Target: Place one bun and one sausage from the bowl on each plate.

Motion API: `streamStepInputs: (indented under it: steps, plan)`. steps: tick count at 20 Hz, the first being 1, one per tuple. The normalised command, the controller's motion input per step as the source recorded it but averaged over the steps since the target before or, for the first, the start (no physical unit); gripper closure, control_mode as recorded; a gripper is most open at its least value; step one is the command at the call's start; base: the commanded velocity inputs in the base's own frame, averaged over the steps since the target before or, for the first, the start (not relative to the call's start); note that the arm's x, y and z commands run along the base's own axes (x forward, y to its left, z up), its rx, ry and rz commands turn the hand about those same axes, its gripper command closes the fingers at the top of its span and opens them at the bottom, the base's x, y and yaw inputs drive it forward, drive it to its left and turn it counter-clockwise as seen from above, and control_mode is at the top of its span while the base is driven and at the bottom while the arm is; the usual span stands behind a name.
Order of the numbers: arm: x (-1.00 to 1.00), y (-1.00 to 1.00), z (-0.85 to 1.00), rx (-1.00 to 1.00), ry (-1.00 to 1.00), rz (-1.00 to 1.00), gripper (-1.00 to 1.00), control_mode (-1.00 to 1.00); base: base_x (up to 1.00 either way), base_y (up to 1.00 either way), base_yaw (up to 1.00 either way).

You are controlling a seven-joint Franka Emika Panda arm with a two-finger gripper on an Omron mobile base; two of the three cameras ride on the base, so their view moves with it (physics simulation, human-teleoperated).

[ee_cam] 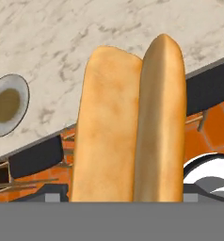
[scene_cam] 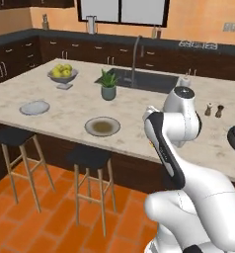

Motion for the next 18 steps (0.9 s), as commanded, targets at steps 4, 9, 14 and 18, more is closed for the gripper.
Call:
streamStepInputs:
  steps: [4, 9, 14, 18]
  plan:
    - [0.00, 0.00, 0.00, 0.00, 0.00, 0.00, 1.00, 1.00, 0.37, 1.00, -0.38]
    - [0.00, 0.00, 0.00, 0.00, 0.00, 0.00, 1.00, 1.00, 0.20, 1.00, -0.34]
    - [0.00, 0.00, 0.00, 0.00, 0.00, 0.00, 1.00, 1.00, 0.15, 1.00, -0.32]
    - [0.00, 0.00, 0.00, 0.00, 0.00, 0.00, 1.00, 1.00, 0.16, 1.00, -0.32]
